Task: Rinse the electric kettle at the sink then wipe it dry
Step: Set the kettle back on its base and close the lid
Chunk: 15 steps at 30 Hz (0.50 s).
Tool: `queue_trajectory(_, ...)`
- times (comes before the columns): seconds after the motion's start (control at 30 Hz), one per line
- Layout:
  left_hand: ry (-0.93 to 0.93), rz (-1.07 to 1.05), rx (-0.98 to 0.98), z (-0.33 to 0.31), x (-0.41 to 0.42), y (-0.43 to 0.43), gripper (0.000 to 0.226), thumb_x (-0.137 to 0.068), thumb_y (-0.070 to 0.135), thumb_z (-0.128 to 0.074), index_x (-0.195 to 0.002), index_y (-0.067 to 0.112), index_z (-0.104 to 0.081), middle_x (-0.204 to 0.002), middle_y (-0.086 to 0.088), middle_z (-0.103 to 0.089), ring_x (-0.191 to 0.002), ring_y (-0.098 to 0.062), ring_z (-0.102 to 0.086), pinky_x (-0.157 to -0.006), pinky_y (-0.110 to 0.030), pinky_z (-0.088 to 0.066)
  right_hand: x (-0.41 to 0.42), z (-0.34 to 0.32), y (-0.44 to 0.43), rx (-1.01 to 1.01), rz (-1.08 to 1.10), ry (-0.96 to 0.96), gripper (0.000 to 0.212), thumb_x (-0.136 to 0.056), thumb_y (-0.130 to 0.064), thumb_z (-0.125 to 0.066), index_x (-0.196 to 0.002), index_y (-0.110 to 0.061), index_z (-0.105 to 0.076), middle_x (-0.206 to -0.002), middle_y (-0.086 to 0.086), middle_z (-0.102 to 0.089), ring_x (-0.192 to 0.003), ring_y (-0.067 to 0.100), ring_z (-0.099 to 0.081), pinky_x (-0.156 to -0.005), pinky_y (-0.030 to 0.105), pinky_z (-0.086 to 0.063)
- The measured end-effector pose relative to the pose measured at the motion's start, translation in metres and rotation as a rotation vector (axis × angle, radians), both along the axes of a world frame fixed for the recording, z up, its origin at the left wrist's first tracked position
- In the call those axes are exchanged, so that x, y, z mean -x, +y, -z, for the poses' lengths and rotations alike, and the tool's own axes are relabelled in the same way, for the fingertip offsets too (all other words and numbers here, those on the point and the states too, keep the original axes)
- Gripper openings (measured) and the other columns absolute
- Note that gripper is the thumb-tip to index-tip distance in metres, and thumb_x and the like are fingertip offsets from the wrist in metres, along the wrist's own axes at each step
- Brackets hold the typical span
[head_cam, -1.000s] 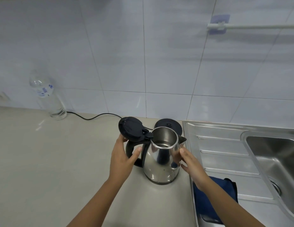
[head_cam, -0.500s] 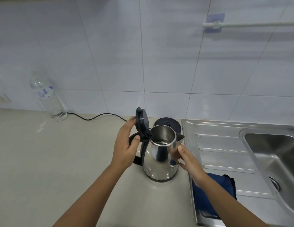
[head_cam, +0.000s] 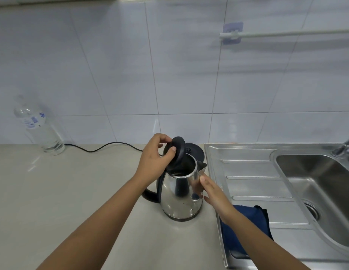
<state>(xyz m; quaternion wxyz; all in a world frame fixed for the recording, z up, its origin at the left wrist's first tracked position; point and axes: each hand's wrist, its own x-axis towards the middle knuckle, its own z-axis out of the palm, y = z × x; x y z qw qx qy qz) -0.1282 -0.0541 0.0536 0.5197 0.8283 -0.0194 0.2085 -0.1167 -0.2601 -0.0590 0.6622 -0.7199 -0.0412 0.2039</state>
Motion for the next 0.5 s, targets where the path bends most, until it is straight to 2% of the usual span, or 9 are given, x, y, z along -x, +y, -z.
queue_trajectory(0.07,0.077,0.024,0.077,0.002,-0.003,-0.002,0.021,-0.080,0.035,-0.060,-0.100,0.040,-0.056,-0.112,0.021,-0.062,-0.113,0.000,-0.055,-0.099,-0.028,-0.045,0.001,0.000,0.000,-0.013,0.004,0.007,0.020,-0.087,-0.066,-0.044,-0.092,-0.083,-0.053,-0.095,-0.045,-0.063,-0.093,-0.020,-0.061,-0.066,0.006,-0.050)
queue_trajectory(0.13,0.120,0.042,0.140,0.004,-0.005,-0.001,0.028,-0.081,0.033,-0.058,-0.109,0.033,-0.057,-0.119,0.016,-0.062,-0.118,-0.003,-0.055,-0.104,-0.037,-0.046,0.003,-0.001,-0.001,-0.018,0.016,0.026,0.019,-0.087,-0.065,-0.046,-0.092,-0.081,-0.055,-0.100,-0.041,-0.063,-0.096,-0.013,-0.062,-0.069,0.009,-0.050)
queue_trajectory(0.2,0.160,0.060,0.126,0.005,-0.007,0.000,0.035,-0.081,0.036,-0.058,-0.115,0.030,-0.059,-0.122,0.015,-0.063,-0.120,0.000,-0.055,-0.106,-0.038,-0.044,0.003,-0.001,-0.001,-0.026,0.015,0.032,0.019,-0.087,-0.064,-0.047,-0.095,-0.079,-0.057,-0.101,-0.038,-0.065,-0.097,-0.011,-0.063,-0.069,0.010,-0.052)
queue_trajectory(0.33,0.261,0.082,-0.013,0.007,-0.012,-0.001,0.050,-0.074,0.051,-0.058,-0.122,0.035,-0.062,-0.116,0.021,-0.065,-0.114,0.002,-0.057,-0.097,-0.023,-0.044,0.005,0.001,0.001,-0.035,0.030,0.040,0.026,-0.086,-0.066,-0.049,-0.111,-0.070,-0.053,-0.117,-0.029,-0.062,-0.106,-0.003,-0.061,-0.069,0.009,-0.052)
queue_trajectory(0.43,0.283,0.061,-0.079,0.008,-0.014,-0.005,0.057,-0.069,0.059,-0.057,-0.122,0.038,-0.062,-0.110,0.022,-0.065,-0.104,0.007,-0.058,-0.081,-0.011,-0.040,0.004,0.004,0.002,-0.050,0.030,0.030,0.025,-0.085,-0.067,-0.050,-0.109,-0.070,-0.053,-0.119,-0.028,-0.059,-0.106,-0.002,-0.059,-0.069,0.010,-0.053)
queue_trajectory(0.5,0.278,0.054,-0.120,0.009,-0.015,-0.006,0.057,-0.070,0.060,-0.055,-0.122,0.038,-0.062,-0.110,0.020,-0.066,-0.100,0.008,-0.059,-0.077,-0.007,-0.038,0.004,0.006,0.002,-0.056,0.032,0.025,0.025,-0.085,-0.067,-0.050,-0.109,-0.071,-0.053,-0.119,-0.028,-0.058,-0.107,-0.001,-0.059,-0.069,0.011,-0.053)
